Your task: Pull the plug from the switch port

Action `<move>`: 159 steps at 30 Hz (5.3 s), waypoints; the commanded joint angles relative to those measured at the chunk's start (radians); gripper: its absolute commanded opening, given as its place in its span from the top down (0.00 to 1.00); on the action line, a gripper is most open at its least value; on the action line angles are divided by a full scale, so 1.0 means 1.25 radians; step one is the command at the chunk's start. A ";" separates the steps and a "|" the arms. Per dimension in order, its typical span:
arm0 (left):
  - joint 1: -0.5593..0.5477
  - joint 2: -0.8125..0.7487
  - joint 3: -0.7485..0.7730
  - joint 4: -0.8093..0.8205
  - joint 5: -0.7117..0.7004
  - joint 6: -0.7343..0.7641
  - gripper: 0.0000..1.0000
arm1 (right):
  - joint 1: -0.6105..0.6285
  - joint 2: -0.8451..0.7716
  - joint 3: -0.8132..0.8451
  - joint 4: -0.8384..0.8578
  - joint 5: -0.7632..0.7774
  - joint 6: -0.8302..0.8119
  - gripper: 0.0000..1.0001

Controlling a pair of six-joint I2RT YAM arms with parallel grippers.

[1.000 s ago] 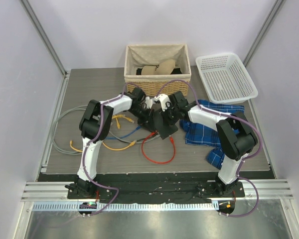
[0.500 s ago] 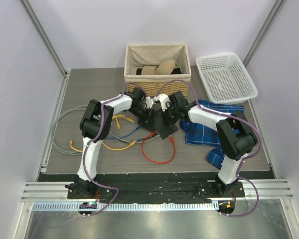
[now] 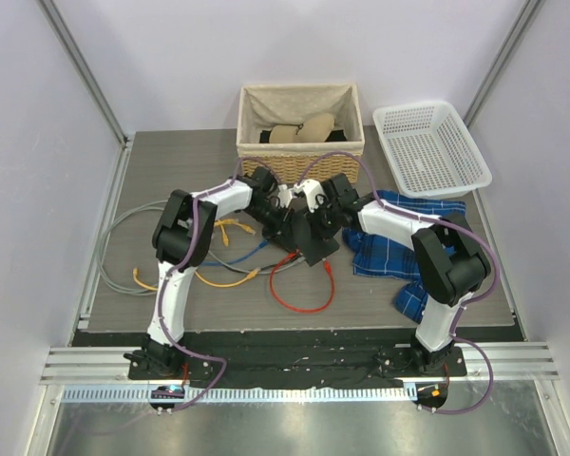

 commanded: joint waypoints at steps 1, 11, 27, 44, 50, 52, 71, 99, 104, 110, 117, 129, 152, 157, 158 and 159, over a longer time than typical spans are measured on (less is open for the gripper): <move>-0.001 -0.026 -0.126 0.056 -0.115 0.044 1.00 | 0.001 0.043 -0.047 -0.115 0.039 -0.011 0.90; 0.014 0.037 0.062 -0.035 -0.084 0.054 1.00 | 0.005 0.060 -0.028 -0.115 0.039 -0.009 0.90; 0.159 -0.254 -0.023 0.013 0.105 0.125 1.00 | 0.006 0.082 -0.010 -0.119 0.029 -0.004 0.90; 0.481 -0.431 0.161 0.029 0.172 -0.086 1.00 | 0.006 0.083 0.014 -0.123 0.044 -0.015 0.90; 0.565 -0.518 0.047 -0.002 -0.085 0.032 1.00 | 0.008 0.093 0.026 -0.124 0.041 -0.010 0.90; 0.565 -0.523 0.016 -0.008 -0.139 0.054 1.00 | 0.008 0.099 0.036 -0.125 0.039 -0.007 0.90; 0.423 -0.678 -0.211 0.160 -0.158 -0.018 0.43 | 0.009 0.113 0.047 -0.131 0.033 -0.005 0.89; 0.044 -0.120 -0.058 0.156 -0.080 -0.032 0.51 | 0.004 -0.109 -0.025 -0.168 0.051 -0.011 0.99; 0.044 -0.023 0.098 0.134 -0.080 -0.032 0.50 | 0.005 -0.108 -0.014 -0.172 0.056 -0.004 0.99; 0.046 -0.051 0.138 0.122 -0.041 -0.027 0.48 | 0.004 -0.107 -0.008 -0.172 0.065 -0.010 0.99; 0.046 -0.216 -0.126 0.234 0.025 -0.049 0.46 | 0.001 -0.112 -0.002 -0.167 0.050 -0.003 0.99; 0.046 -0.087 -0.072 0.202 0.068 -0.061 0.54 | -0.003 -0.073 0.060 -0.165 0.001 0.049 0.99; 0.008 0.016 -0.027 0.160 0.115 -0.049 0.60 | -0.003 -0.005 0.006 -0.133 0.062 0.017 0.99; 0.004 0.031 -0.013 0.148 0.117 -0.043 0.62 | -0.003 -0.005 0.002 -0.133 0.064 0.015 0.99; 0.004 0.033 -0.012 0.143 0.118 -0.041 0.62 | -0.003 -0.005 -0.001 -0.133 0.062 0.015 0.99; 0.002 0.037 -0.007 0.139 0.122 -0.033 0.62 | -0.003 -0.005 -0.002 -0.133 0.063 0.015 0.99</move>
